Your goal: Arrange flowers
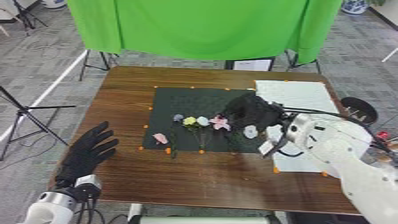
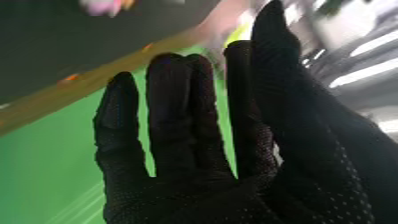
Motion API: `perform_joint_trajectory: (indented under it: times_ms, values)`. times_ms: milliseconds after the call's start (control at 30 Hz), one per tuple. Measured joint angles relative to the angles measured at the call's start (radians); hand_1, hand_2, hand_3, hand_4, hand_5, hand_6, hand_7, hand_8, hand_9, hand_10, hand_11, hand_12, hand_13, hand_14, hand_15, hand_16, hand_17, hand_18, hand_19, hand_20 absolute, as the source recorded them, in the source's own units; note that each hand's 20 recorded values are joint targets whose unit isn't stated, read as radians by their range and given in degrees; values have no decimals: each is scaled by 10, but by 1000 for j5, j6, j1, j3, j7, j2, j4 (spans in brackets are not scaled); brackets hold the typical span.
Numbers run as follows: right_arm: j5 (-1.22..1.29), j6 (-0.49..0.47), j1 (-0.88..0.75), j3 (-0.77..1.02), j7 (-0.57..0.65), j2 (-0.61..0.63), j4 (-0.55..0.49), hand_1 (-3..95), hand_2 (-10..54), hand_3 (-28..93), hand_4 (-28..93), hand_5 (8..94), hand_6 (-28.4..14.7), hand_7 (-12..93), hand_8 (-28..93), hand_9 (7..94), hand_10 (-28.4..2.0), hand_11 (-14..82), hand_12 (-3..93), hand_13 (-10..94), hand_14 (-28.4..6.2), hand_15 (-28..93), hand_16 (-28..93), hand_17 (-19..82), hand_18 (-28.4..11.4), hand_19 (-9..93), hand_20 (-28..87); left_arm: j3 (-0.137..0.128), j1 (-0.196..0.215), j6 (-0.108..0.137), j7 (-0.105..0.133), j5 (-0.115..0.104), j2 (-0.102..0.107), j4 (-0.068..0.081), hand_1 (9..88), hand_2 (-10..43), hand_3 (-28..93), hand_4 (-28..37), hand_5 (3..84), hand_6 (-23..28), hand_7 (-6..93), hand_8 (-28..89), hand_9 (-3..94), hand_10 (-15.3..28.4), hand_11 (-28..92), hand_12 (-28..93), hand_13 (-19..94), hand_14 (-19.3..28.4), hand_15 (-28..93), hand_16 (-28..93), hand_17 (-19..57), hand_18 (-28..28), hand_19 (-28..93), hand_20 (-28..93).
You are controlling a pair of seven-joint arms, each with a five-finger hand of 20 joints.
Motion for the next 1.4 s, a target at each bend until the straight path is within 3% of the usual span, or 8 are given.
perform_joint_trajectory:
  times_ms: [100, 233, 333, 467, 633, 833, 1033, 1400]
  values:
    - [-64, -12, 26, -48, -23, -15, -1, 326, -70, 930, -246, 464, 45, 333, -189, 355, -122, 496, 326, 352, -90, 707, 207, 135, -204, 652, 483, 1, 0, 0, 1, 0, 0, 0, 260, -6, 701, -266, 277, 42, 206, -105, 237, 125, 227, 176, 191, 173, 347, -7, -98, 235, 417, 82]
    - [-31, 66, 23, -47, -24, -40, -1, 267, -95, 905, -282, 413, 18, 336, -182, 368, -110, 384, 275, 347, -89, 565, 165, 131, -202, 588, 407, 2, -1, 0, 3, 0, 1, 0, 260, -6, 700, -265, 278, 43, 204, -105, 238, 126, 228, 174, 191, 173, 349, -8, -98, 235, 418, 82]
    - [134, 119, -6, 19, -13, -66, -1, 238, -95, 895, -283, 400, 4, 309, -167, 381, -112, 305, 264, 338, -96, 469, 179, 127, -200, 548, 355, 2, -1, 0, 3, -1, 1, 0, 259, -7, 700, -264, 278, 42, 203, -105, 237, 125, 227, 173, 191, 173, 351, -9, -98, 235, 419, 81]
    - [389, 121, -58, 153, 34, -113, -1, 189, -95, 888, -282, 390, -14, 228, -134, 380, -124, 187, 243, 313, -103, 322, 214, 105, -204, 465, 285, 1, -1, 0, 3, 0, -1, -1, 258, -8, 701, -264, 278, 42, 202, -104, 237, 126, 227, 174, 191, 173, 350, -10, -97, 235, 419, 80]
    - [574, 120, -134, 293, 104, -167, -4, 169, -95, 875, -271, 368, -15, 169, -106, 358, -130, 110, 245, 279, -111, 199, 275, 73, -213, 396, 248, 1, -5, -2, 5, 1, -11, -1, 258, -9, 701, -266, 278, 42, 202, -104, 237, 125, 224, 173, 191, 172, 348, -10, -97, 235, 419, 79]
    - [803, 131, -256, 412, 133, -240, -16, 150, -95, 873, -265, 357, -22, 167, -99, 338, -131, 97, 251, 259, -113, 152, 310, 22, -224, 382, 235, 0, -13, -10, 20, 5, -33, -4, 255, -10, 702, -265, 277, 40, 202, -104, 233, 123, 218, 175, 188, 169, 339, -9, -98, 240, 421, 78]
    - [799, 208, -371, 482, 149, -304, -48, 141, -95, 869, -262, 352, -27, 154, -97, 332, -133, 86, 252, 254, -113, 128, 333, 2, -224, 371, 217, -8, -19, -27, 36, 15, -55, -17, 251, -11, 698, -265, 276, 40, 202, -104, 231, 122, 214, 177, 185, 168, 334, -5, -99, 246, 416, 74]
    - [801, 200, -529, 621, 178, -397, -119, 143, -95, 862, -256, 346, -32, 139, -87, 330, -133, 73, 255, 247, -113, 96, 352, -6, -218, 357, 199, -14, -41, -62, 59, 22, -90, -25, 238, -16, 701, -273, 278, 40, 192, -101, 221, 117, 195, 181, 176, 164, 307, 5, -104, 238, 401, 72]
